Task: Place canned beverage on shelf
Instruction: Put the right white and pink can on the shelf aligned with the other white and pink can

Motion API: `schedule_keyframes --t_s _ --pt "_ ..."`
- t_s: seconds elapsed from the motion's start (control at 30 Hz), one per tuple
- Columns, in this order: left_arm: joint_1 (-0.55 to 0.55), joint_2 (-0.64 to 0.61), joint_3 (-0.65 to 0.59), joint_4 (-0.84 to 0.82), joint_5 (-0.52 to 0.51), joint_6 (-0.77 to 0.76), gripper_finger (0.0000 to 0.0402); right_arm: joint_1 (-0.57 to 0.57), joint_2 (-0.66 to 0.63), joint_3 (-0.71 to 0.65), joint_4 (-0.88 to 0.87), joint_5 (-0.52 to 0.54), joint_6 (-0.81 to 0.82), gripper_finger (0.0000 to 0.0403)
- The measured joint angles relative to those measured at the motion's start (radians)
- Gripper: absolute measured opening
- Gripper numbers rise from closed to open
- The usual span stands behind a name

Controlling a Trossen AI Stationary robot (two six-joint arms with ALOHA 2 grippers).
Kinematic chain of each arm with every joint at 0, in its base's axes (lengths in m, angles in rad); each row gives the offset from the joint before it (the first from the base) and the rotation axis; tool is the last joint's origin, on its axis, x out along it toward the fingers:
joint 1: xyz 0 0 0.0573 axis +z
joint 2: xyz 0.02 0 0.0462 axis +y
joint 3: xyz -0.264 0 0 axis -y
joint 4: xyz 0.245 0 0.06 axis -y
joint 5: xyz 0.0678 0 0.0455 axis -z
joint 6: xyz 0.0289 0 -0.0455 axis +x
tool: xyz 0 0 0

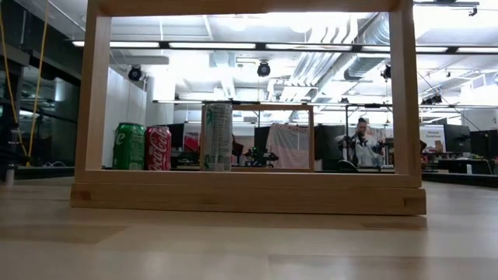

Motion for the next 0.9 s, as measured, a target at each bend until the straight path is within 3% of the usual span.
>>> schedule_keyframes --t_s 0.07,0.13,0.37,0.57,0.9 --pt "0.000 0.000 0.000 0.000 0.000 0.000 0.0294 0.057 0.046 0.034 -0.091 -0.022 0.124 0.0294" --pt "0.000 0.000 0.000 0.000 0.000 0.000 0.0294 0.117 0.072 0.023 -0.069 -0.039 0.213 0.0294" --pt "0.000 0.000 0.000 0.002 0.000 0.000 0.0294 0.313 0.127 -0.111 -0.082 -0.092 0.630 0.0294" --pt "0.001 0.000 0.000 0.002 -0.010 0.000 0.0294 0.406 0.084 -0.256 -0.078 -0.092 0.890 0.0294" --pt "0.001 0.000 0.000 0.005 -0.011 0.000 0.0294 0.378 -0.041 -0.535 0.151 -0.098 0.907 0.0294"
